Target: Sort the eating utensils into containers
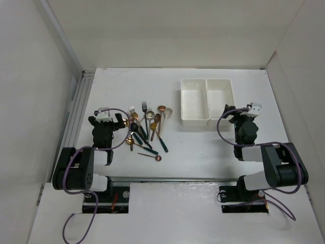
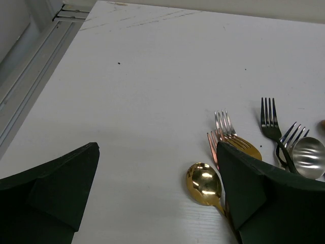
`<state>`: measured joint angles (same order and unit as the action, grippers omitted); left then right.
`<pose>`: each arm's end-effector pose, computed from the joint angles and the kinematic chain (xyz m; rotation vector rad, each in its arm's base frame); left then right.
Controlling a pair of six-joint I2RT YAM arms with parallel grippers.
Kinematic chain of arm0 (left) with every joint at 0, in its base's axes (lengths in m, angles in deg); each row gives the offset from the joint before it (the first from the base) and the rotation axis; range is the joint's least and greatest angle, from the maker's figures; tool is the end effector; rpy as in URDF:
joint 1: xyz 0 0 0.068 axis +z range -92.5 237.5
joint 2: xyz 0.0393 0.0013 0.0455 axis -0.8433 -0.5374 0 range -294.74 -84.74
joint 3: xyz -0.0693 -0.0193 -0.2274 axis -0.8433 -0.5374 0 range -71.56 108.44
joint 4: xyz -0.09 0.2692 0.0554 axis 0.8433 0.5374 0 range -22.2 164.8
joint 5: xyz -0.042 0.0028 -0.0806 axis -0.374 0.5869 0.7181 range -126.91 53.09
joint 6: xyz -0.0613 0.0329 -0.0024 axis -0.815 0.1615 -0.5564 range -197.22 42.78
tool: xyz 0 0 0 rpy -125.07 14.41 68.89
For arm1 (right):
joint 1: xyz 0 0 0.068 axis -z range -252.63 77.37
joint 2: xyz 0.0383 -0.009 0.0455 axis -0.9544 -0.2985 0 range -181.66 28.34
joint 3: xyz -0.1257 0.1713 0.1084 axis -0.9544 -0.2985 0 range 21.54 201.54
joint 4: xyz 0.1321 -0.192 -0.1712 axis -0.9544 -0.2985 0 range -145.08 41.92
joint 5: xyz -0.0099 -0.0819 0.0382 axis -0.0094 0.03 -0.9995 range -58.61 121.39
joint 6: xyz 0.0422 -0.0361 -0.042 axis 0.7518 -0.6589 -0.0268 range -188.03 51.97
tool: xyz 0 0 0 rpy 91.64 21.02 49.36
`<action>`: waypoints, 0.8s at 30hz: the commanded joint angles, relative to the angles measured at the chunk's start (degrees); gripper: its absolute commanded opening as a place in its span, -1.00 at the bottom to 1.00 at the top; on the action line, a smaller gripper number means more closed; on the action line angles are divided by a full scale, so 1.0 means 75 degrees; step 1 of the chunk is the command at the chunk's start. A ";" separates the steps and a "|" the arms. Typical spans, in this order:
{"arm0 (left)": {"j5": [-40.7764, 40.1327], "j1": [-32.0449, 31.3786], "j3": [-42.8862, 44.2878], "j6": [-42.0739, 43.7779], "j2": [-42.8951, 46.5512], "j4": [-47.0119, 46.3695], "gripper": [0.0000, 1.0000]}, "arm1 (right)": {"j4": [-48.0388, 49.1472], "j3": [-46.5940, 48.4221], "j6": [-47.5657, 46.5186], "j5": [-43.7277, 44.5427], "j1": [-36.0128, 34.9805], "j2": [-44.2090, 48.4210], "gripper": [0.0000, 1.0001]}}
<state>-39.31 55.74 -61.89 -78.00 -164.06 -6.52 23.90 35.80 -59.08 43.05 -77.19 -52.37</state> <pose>0.2595 -0.0057 0.1121 -0.0212 1.4891 -0.0043 0.2766 0.0105 0.1238 0.2211 1.4598 0.0414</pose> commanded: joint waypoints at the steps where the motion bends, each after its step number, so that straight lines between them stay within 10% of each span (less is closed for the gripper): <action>1: 0.0050 0.0059 0.0046 -0.0107 0.0054 -0.1375 1.00 | -0.0508 0.0581 -0.0057 0.0062 -0.0118 0.0387 0.99; 4: -0.0021 0.0059 0.0046 -0.0107 -0.0028 -0.1551 1.00 | -0.4248 0.2622 -0.0174 0.0168 -0.0260 0.0952 0.99; 11: 0.0030 -0.0129 -0.0165 0.0246 0.0544 -0.1529 1.00 | -0.6570 0.6479 -0.4432 0.1289 -0.2447 0.1024 0.99; 15: -0.0959 -0.0129 0.1108 0.0692 0.2336 0.1804 1.00 | -0.6645 0.9015 -0.7004 0.4241 -0.3669 -0.0205 0.99; 20: -0.1514 -0.0292 0.3639 0.2494 0.2889 0.4854 1.00 | -0.6831 1.2053 -0.5953 0.7723 -0.4231 -0.2386 0.99; 24: -0.2934 -0.0830 0.4206 0.2390 0.3263 0.6028 1.00 | -1.0852 1.2404 -0.2843 0.5174 -0.5646 -0.2620 0.99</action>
<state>-51.74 51.89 -32.19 -63.18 -141.95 26.39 -34.02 125.90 -95.38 87.46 -111.62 -69.87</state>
